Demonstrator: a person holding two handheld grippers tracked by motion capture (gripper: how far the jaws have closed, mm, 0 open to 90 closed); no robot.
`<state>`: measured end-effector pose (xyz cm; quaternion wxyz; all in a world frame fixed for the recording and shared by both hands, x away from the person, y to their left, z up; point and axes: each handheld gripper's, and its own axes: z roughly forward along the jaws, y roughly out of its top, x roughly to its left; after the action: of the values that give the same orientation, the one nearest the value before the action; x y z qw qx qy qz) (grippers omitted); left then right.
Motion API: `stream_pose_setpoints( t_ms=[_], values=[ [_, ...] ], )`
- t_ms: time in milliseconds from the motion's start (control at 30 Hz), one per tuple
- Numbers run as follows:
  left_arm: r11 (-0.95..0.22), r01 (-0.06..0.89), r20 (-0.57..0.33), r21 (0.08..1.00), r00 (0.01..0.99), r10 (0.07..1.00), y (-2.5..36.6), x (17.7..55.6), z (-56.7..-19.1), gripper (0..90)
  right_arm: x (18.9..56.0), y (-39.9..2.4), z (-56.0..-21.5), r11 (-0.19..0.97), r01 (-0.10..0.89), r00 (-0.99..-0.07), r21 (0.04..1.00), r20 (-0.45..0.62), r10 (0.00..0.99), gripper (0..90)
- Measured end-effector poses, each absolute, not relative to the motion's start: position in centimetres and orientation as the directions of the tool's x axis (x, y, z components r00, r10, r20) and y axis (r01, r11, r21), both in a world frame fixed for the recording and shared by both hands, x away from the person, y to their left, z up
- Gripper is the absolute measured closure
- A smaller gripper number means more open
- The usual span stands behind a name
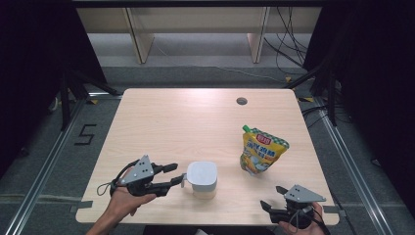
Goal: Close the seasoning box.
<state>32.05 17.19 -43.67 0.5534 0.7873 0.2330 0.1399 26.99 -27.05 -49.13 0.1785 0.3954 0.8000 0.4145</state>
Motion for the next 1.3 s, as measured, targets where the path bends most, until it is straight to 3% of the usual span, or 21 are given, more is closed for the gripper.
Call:
stream_pose_setpoints(
  t_ms=[400, 700, 867, 967, 1033, 1100, 1267, 1300],
  values=[
    [-0.252, 0.312, -0.114, 0.916, 0.806, 0.581, 20.3, 32.2, -46.0, 36.8, 27.0, -26.9, -49.1, 0.336, 0.483, -0.621, 0.809, 0.046, 0.782, 24.3],
    [-0.315, 0.367, -0.122, 0.876, 0.798, 0.590, 20.8, 31.1, -48.5, 29.2, 26.9, -26.9, -49.1, 0.329, 0.503, -0.614, 0.799, 0.062, 0.787, 24.2],
    [-0.394, 0.402, -0.098, 0.826, 0.792, 0.602, 20.7, 30.1, -50.2, 28.6, 27.0, -27.0, -49.2, 0.354, 0.471, -0.629, 0.808, 0.026, 0.777, 24.2],
    [-0.389, 0.394, -0.084, 0.833, 0.784, 0.615, 20.7, 29.6, -50.0, 28.6, 26.8, -26.8, -49.1, 0.328, 0.507, -0.612, 0.797, 0.064, 0.789, 24.1],
    [-0.369, 0.396, -0.100, 0.841, 0.783, 0.614, 20.7, 29.1, -50.0, 28.5, 27.0, -27.0, -49.1, 0.361, 0.476, -0.625, 0.802, 0.019, 0.780, 24.1],
    [-0.381, 0.394, -0.088, 0.836, 0.783, 0.616, 20.6, 28.6, -50.1, 28.1, 26.8, -26.8, -49.1, 0.330, 0.512, -0.611, 0.793, 0.067, 0.788, 24.2],
    [-0.420, 0.365, -0.046, 0.831, 0.798, 0.601, 20.3, 28.6, -50.4, 27.4, 27.0, -27.0, -49.2, 0.360, 0.486, -0.632, 0.796, 0.036, 0.774, 24.1],
    [-0.401, 0.397, -0.075, 0.825, 0.781, 0.620, 20.2, 28.5, -50.4, 27.2, 27.1, -27.0, -49.2, 0.364, 0.487, -0.633, 0.794, 0.034, 0.773, 24.1]
  ],
)
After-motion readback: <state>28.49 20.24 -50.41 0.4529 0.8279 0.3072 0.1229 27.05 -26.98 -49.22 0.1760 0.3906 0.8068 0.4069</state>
